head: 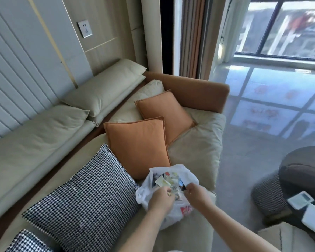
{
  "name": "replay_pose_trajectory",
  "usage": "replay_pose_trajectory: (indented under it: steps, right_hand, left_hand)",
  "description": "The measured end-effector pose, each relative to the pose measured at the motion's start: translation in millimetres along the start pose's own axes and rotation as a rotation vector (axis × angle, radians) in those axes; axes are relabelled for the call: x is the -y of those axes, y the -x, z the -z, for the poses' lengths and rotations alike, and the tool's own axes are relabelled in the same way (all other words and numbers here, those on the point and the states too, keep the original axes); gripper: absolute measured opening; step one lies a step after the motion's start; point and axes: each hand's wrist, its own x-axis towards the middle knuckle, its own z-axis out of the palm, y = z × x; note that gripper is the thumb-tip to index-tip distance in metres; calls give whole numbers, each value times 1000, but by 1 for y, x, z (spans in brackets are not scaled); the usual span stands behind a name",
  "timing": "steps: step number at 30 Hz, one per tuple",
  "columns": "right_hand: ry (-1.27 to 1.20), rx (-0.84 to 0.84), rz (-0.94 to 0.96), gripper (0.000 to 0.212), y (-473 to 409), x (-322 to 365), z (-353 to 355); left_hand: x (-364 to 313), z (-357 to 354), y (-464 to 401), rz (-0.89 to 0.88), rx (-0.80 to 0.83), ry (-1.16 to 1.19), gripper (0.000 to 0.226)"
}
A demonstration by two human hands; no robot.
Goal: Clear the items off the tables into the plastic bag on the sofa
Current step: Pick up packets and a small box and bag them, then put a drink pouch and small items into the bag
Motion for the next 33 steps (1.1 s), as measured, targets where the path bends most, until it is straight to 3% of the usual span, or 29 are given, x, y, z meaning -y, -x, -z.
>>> replay_pose_trajectory:
  steps: [5,14,23,33]
  right_hand:
    - [-13,-219,20,26,84,-19,11]
    - [113,-434,-40,28,199,-86,32]
    - [89,-537,-333,31,337,-207,25]
    - [-109,-620,-681,27,558,-339,-56]
  left_hand:
    - [-14,-5,61,-182,35,-233,32]
    - [-59,-61,140,-471,118,-507,38]
    - [-94,-175,244,-737,245,-692,38]
    - [-68,-318,431,-1035,370,-784,38]
